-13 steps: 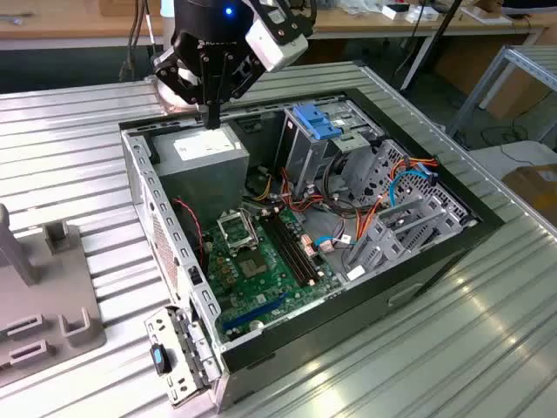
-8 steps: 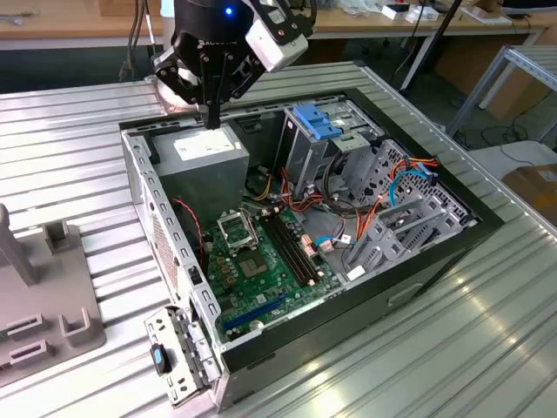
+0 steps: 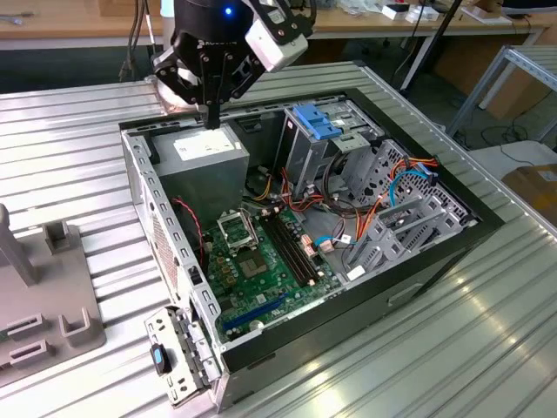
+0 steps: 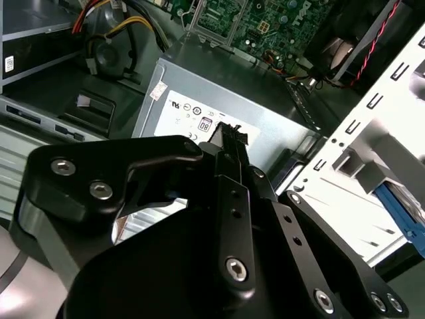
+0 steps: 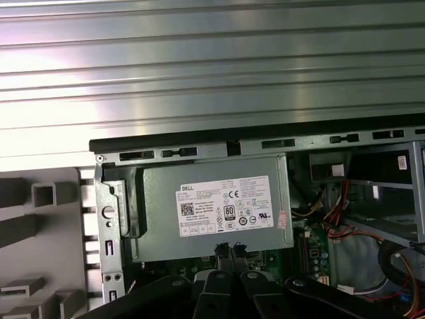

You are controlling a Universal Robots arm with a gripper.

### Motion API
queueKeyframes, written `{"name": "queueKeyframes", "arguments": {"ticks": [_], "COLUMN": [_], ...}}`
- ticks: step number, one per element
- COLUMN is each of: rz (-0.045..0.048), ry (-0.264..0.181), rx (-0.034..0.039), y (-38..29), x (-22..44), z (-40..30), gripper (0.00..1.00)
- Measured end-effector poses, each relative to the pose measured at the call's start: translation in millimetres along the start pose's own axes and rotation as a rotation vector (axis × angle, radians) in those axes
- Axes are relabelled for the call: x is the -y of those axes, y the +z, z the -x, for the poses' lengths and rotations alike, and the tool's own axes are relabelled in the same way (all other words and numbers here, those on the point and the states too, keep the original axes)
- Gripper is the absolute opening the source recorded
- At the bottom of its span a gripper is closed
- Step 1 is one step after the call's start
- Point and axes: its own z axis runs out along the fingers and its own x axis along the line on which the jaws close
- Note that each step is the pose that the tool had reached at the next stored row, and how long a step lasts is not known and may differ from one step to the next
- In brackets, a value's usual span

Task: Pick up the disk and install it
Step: 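Reach for the disk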

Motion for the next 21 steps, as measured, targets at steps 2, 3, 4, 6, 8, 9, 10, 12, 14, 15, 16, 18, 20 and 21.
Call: {"name": "queueKeyframes", "arguments": {"ticks": [2, 3, 4, 6, 8, 9, 10, 12, 14, 15, 16, 18, 20, 21], "rz": [0.0001, 0.0001, 0.0001, 0.0, 0.0, 0.0001, 0.0, 0.0001, 0.0001, 0.0001, 0.0002, 0.0001, 0.0, 0.0], "ry": [0.0, 0.0, 0.0, 0.0, 0.0, 0.0, 0.0, 0.0, 0.0, 0.0, 0.0, 0.0, 0.0, 0.0], "rx": [0.0, 0.0, 0.0, 0.0, 0.0, 0.0, 0.0, 0.0, 0.0, 0.0, 0.0001, 0.0, 0.0, 0.0], "y": [0.0, -0.1, -0.2, -0.3, -0.4, -0.4, -0.5, -0.5, -0.6, -0.6, -0.6, -0.7, -0.7, -0.8], "x": [0.2, 0.4, 0.5, 0.9, 1.3, 1.4, 1.7, 1.9, 2.1, 2.2, 2.2, 2.5, 2.6, 2.7], "z": [-2.1, -4.2, -6.6, -11.5, -16.3, -18.7, -22.0, -24.8, -27.3, -28.9, -29.6, -32.1, -33.9, -34.9], "gripper": [0.11, 0.11, 0.11, 0.11, 0.11, 0.11, 0.11, 0.11, 0.11, 0.11, 0.11, 0.11, 0.11, 0.11]}}
